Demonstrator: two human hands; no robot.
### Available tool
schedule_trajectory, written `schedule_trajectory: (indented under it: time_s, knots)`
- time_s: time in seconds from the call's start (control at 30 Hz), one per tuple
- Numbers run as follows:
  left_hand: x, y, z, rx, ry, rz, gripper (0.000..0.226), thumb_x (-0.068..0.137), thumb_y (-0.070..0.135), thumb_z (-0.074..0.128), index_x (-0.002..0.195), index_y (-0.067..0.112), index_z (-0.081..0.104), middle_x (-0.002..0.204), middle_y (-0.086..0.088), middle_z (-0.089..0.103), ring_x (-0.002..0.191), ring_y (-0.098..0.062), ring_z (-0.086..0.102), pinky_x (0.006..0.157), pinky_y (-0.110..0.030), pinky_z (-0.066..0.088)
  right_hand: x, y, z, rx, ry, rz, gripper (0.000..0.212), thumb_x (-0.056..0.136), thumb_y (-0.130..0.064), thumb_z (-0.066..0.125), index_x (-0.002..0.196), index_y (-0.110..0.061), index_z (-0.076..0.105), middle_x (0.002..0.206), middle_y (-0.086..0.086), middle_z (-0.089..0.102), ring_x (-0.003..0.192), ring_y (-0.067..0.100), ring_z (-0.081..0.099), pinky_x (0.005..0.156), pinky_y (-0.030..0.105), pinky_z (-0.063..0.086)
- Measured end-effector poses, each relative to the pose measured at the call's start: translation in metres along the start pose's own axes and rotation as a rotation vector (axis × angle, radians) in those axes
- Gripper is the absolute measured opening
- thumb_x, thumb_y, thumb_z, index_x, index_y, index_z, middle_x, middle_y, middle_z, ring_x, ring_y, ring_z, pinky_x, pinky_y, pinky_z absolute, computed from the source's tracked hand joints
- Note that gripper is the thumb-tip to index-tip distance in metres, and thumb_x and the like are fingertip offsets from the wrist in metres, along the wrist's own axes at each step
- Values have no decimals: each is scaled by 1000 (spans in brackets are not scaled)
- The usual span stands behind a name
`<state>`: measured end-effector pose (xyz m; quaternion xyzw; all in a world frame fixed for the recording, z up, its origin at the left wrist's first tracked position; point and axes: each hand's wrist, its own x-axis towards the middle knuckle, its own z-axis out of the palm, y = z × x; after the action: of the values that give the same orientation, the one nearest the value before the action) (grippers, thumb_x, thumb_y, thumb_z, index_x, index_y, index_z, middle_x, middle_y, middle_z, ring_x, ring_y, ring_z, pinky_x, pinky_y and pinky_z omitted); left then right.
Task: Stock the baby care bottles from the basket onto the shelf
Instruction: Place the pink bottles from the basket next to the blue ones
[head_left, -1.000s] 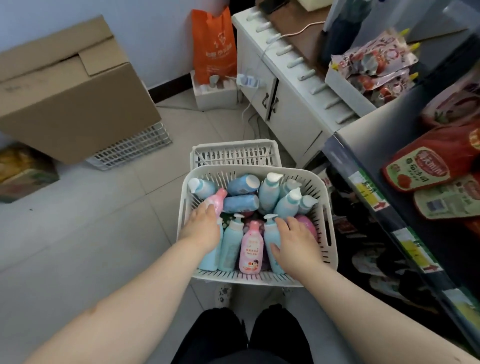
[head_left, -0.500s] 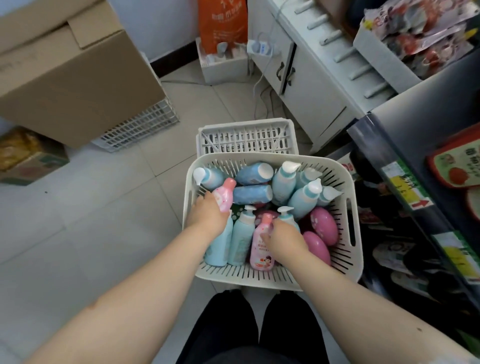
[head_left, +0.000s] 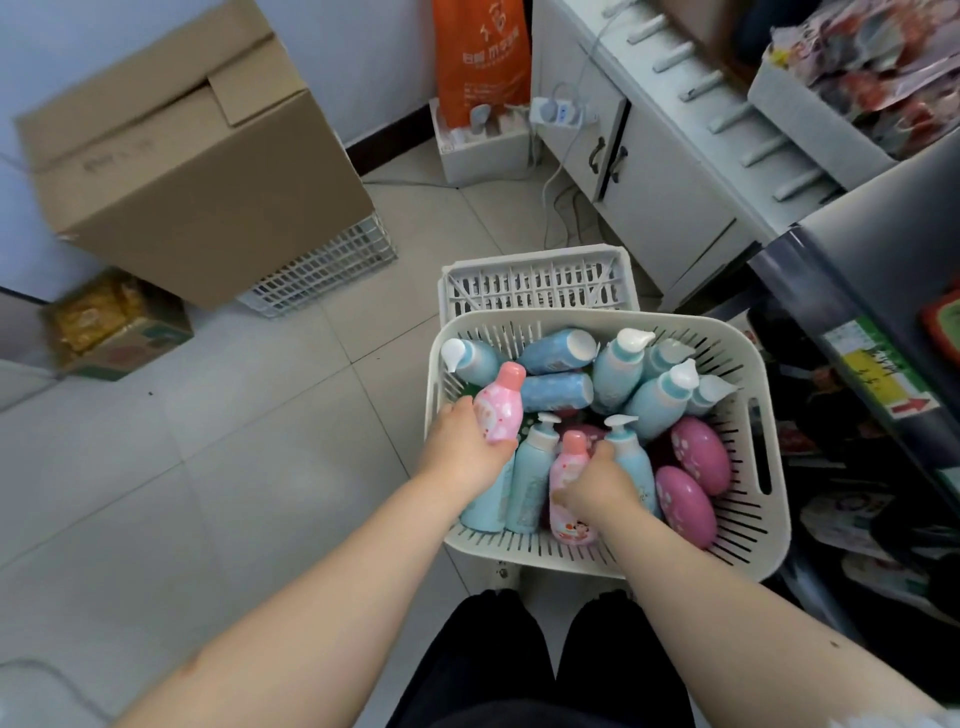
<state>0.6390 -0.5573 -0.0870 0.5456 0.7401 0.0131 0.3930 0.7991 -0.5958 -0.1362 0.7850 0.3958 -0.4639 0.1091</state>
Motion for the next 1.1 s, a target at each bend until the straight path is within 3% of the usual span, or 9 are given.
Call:
schedule_trajectory:
  time_s: [0.2, 0.4, 0.47, 0.6, 0.73, 0.97, 1.1]
  knots:
    - [-15, 5, -11, -30, 37, 69, 47, 72, 34, 69, 113, 16, 55, 112, -4, 56, 98, -25, 57, 77, -30, 45, -24, 4, -8, 43, 87, -94, 53, 80, -36, 64, 122, -13, 42, 115, 12, 62, 105, 33, 60, 80, 31, 43]
    - [-36, 35, -26, -76, 58, 189, 52, 70, 42, 75, 112, 20, 55, 111, -2, 57, 99, -23, 57, 81, -32, 46, -77, 12, -58, 176, 243, -213, 38, 84, -31, 62, 114, -13, 49, 107, 13, 66, 99, 34, 61, 79, 35, 48]
    - [-45, 52, -34, -104, 72, 249, 52, 68, 43, 77, 110, 22, 56, 107, 1, 59, 95, -21, 58, 77, -31, 46, -97, 15, -79, 237, 307, -250, 41, 81, -35, 66, 113, -15, 50, 103, 9, 67, 95, 31, 62, 81, 38, 51]
    - [-62, 86, -50, -128, 97, 360, 54, 64, 47, 76, 108, 24, 56, 106, 2, 61, 94, -21, 59, 80, -36, 50, -140, 25, -121, 357, 432, -301, 49, 76, -39, 71, 118, -24, 49, 95, -4, 61, 84, 17, 57, 65, 27, 44]
    - [-83, 127, -66, -186, 98, 518, 61, 56, 55, 73, 107, 26, 55, 104, 2, 61, 91, -20, 60, 81, -41, 52, -180, 37, -159, 414, 591, -350, 46, 73, -40, 74, 111, -27, 52, 94, -6, 61, 85, 15, 57, 70, 27, 42]
    - [-134, 210, -86, -250, 84, 814, 61, 61, 47, 80, 111, 22, 56, 105, 2, 61, 93, -18, 59, 82, -39, 52, -257, 73, -214, 485, 845, -399, 42, 69, -44, 77, 100, -33, 51, 86, -18, 58, 76, -4, 53, 59, 17, 38]
    - [-175, 251, -87, -286, 77, 975, 63, 62, 48, 81, 114, 23, 55, 107, 4, 61, 96, -15, 59, 85, -38, 51, -304, 100, -241, 525, 949, -400, 46, 68, -47, 79, 104, -34, 52, 90, -17, 61, 79, -3, 56, 60, 18, 42]
